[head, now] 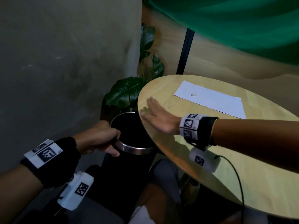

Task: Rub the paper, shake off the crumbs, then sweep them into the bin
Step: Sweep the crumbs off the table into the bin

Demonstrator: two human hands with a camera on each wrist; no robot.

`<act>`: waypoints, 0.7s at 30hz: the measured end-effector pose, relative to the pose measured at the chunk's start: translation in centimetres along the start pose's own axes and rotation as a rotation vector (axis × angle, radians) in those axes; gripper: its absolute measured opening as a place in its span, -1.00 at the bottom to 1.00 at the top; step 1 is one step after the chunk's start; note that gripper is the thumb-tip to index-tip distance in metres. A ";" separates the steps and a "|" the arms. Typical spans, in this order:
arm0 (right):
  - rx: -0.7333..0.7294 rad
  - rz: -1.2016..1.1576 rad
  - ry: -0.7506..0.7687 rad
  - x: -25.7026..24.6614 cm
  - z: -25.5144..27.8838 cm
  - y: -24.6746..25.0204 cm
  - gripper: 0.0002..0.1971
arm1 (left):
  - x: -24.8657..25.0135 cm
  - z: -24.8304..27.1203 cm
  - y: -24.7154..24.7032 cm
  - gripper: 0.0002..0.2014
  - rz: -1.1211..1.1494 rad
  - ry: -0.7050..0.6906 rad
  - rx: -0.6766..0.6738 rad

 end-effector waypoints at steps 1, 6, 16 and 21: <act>0.008 0.037 -0.052 1.7 0.0 0.9 -0.18 | 0.0 0.0 0.0 -0.92 0.000 0.000 -0.006; -0.036 0.162 -0.296 7.9 -0.6 1.0 0.00 | -0.7 -0.5 -0.4 -0.93 0.044 0.028 -0.053; -0.219 0.271 0.141 -1.8 -3.3 -5.7 -0.25 | -0.7 -0.6 -0.8 -0.85 0.126 0.074 -0.047; -0.180 0.202 0.329 -2.8 -0.2 -2.4 -0.31 | -1.2 -1.0 -0.8 -0.78 0.087 0.074 -0.059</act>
Point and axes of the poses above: each hand's wrist, its own z-axis away from the middle knuckle, its own y-axis out of the back of the hand, x = y × z, the point moved 10 cm from there along -z, towards the middle knuckle, and after that the axes turned 6 degrees about -z, right-handed, at the moved point
